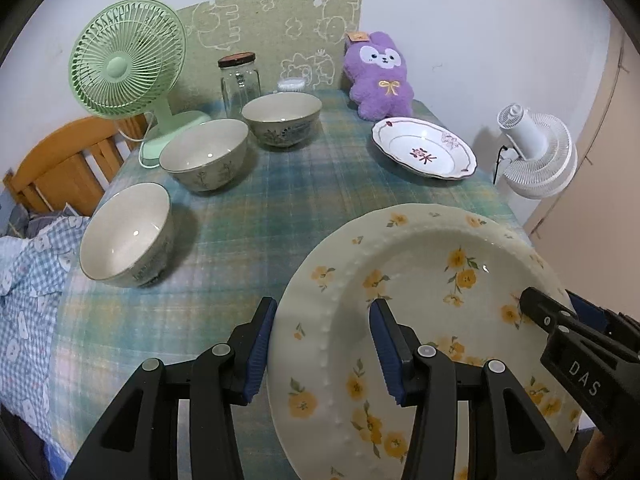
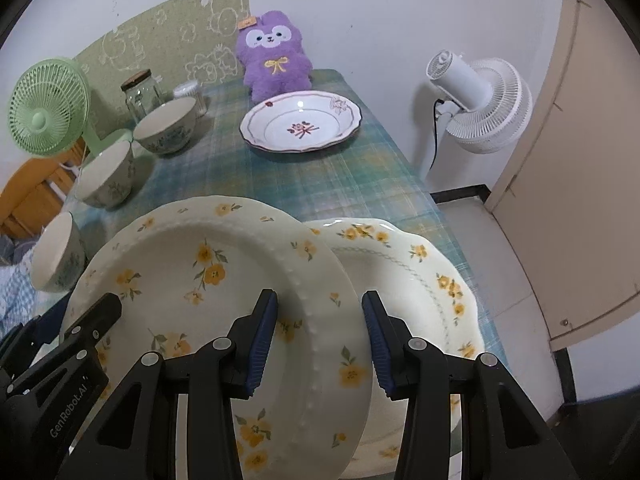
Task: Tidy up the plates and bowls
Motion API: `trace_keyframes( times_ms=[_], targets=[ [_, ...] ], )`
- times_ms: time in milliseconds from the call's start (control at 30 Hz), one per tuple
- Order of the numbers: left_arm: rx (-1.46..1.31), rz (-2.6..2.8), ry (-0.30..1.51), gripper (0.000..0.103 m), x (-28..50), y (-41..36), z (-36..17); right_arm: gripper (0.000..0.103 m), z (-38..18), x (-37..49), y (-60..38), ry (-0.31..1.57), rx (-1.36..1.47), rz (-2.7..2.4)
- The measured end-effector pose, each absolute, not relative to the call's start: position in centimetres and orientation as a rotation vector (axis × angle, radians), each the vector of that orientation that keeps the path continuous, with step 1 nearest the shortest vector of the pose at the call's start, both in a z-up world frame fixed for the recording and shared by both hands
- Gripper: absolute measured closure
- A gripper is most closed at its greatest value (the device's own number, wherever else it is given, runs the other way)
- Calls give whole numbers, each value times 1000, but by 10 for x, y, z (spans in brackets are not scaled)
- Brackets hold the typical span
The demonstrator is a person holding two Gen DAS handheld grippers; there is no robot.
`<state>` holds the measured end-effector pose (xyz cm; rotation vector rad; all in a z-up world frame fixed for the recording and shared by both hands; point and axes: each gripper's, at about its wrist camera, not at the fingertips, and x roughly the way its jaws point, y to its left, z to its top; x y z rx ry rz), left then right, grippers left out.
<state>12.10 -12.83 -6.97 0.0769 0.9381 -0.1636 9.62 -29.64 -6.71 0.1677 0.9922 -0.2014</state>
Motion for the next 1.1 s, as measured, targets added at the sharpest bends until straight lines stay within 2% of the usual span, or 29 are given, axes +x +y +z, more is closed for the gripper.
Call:
trace_keyframes(
  times_ms=[1100],
  targets=[
    [-2,-75,1017,55,111,-229,-114,56,-111,102,-399,1071,95,-163]
  ],
)
